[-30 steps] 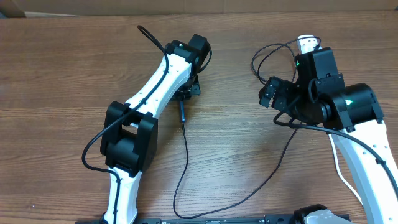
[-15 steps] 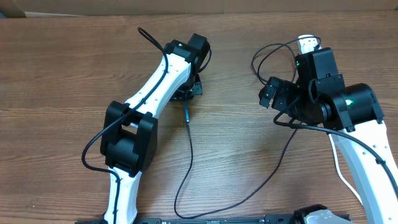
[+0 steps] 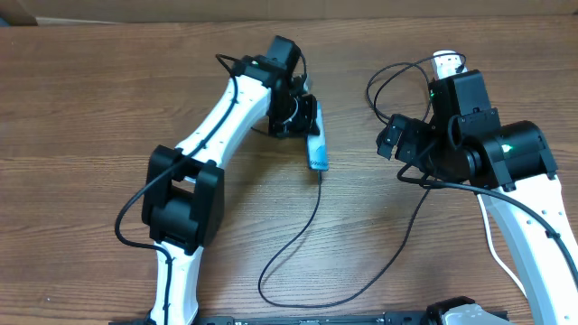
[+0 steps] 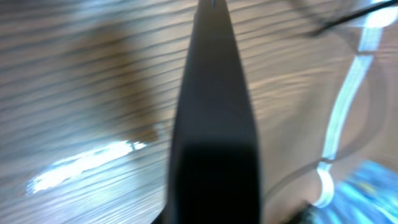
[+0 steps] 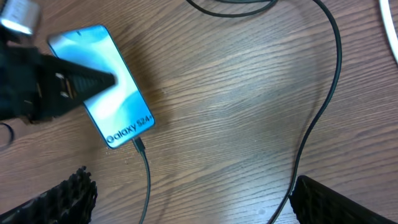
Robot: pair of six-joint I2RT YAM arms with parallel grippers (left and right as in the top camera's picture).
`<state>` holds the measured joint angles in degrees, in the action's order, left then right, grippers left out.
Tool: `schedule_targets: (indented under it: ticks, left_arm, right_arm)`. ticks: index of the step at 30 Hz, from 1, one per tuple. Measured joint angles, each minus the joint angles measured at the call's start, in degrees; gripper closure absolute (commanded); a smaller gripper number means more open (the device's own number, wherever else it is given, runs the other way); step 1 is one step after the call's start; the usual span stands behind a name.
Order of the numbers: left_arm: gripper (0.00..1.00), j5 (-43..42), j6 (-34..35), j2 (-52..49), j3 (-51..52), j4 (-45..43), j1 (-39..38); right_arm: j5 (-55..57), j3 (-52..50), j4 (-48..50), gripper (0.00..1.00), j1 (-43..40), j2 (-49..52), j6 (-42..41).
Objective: Plug charger to phone and switch on socket
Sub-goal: 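Lower the phone onto the table with the left gripper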
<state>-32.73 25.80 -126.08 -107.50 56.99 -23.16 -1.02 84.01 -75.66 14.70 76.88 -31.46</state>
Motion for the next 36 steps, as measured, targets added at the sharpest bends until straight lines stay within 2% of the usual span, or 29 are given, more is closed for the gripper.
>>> schedule_targets:
  ticks: [7, 13, 19, 36]
  left_arm:
    - [0.96, -10.56, -1.9, -0.39, 0.0, -1.05, 3.87]
    - [0.96, -13.79, -2.45, -4.7, 0.0, -1.27, 2.73]
    - [0.96, -12.87, -2.47, -9.64, 0.17, -2.23, 1.86]
    - [0.96, -6.01, -2.45, -9.81, 0.22, -4.81, 1.92]
  right_arm:
    - [0.0, 0.0, -0.02, 0.0, 0.0, 0.0, 0.02]
    - [0.0, 0.0, -0.13, 0.0, 0.0, 0.0, 0.0]
    - [0.0, 0.0, -0.55, 0.0, 0.0, 0.0, 0.02]
    - [0.0, 0.0, -0.66, 0.0, 0.02, 0.0, 0.0]
